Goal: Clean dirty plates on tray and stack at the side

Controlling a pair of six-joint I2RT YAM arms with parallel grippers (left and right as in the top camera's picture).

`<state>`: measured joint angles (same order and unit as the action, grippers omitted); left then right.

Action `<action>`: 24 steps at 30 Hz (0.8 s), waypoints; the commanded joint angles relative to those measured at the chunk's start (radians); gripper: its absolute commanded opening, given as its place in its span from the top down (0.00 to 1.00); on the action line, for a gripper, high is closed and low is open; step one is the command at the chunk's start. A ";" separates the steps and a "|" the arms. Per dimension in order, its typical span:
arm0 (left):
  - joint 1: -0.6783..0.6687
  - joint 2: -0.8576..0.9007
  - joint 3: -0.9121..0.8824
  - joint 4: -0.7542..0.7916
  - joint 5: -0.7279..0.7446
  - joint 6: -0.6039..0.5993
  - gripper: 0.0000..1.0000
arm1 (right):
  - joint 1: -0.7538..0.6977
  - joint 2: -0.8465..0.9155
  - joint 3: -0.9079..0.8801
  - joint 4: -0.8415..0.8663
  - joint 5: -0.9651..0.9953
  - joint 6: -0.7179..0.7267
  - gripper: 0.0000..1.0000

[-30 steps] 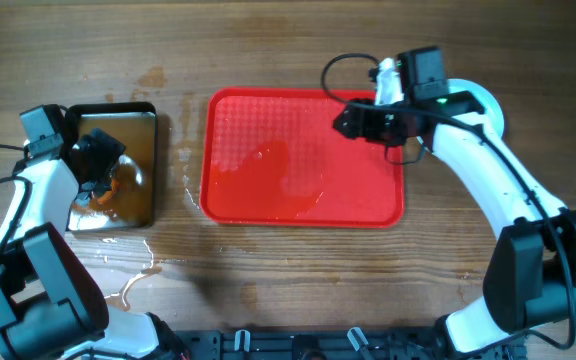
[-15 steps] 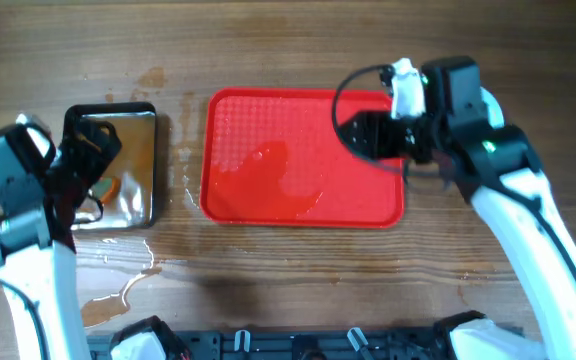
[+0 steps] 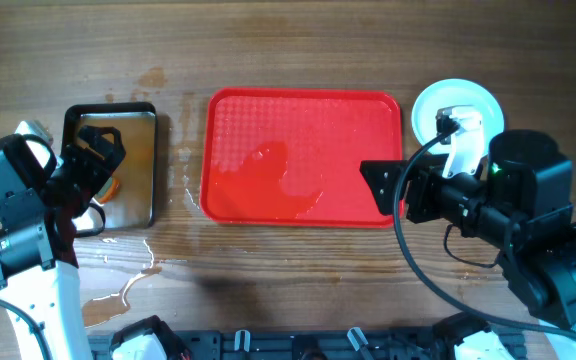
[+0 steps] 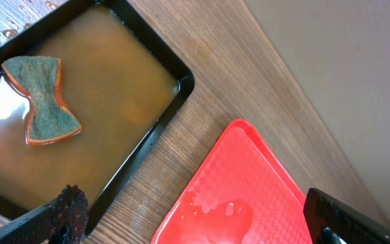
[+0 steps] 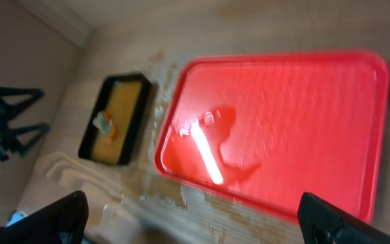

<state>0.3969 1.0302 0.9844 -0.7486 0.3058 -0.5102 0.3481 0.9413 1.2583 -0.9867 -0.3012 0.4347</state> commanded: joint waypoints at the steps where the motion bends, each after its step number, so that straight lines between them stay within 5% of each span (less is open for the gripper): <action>1: 0.005 0.003 -0.003 0.002 0.019 0.008 0.00 | 0.004 0.040 -0.002 -0.067 0.069 0.063 0.00; 11: 0.005 0.003 -0.003 0.003 0.019 0.008 0.00 | -0.008 0.095 -0.069 0.016 0.153 -0.077 0.00; 24: 0.005 0.003 -0.003 0.003 0.019 0.008 0.00 | -0.356 -0.710 -0.999 0.856 -0.059 -0.113 0.00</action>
<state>0.3969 1.0306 0.9844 -0.7486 0.3130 -0.5102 0.0372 0.3462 0.3840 -0.2008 -0.2817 0.3344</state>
